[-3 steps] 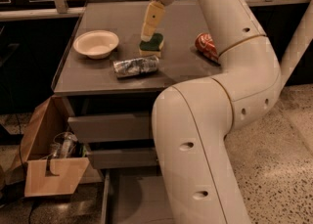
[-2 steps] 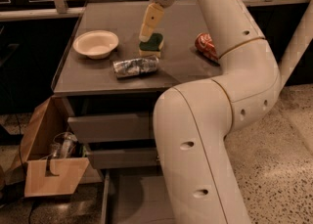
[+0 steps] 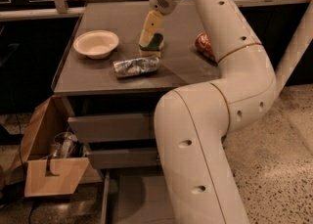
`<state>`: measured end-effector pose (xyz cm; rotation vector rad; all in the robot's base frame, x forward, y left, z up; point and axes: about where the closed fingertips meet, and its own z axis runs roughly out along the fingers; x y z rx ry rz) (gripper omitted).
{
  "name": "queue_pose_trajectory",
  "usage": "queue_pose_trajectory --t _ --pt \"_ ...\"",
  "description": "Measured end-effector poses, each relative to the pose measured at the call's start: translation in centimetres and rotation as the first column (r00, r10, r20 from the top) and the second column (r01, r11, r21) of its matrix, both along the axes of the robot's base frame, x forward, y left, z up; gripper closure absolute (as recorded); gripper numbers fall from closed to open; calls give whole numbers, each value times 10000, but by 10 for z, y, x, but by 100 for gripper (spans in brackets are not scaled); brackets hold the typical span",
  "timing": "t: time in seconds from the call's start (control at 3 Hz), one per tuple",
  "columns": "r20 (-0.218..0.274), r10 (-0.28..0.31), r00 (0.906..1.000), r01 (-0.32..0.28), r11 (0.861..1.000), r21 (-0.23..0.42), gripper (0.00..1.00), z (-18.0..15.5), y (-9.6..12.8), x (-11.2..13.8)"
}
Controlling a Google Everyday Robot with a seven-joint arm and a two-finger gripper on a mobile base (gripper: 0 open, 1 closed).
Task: Place sponge into bottom drawer
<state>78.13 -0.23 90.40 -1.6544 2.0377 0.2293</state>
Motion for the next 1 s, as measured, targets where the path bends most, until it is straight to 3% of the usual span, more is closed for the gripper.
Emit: queue_pose_trajectory --t 1.0 --pt "-160 -452 9988 448 9987 -226 0 -16 -10 8"
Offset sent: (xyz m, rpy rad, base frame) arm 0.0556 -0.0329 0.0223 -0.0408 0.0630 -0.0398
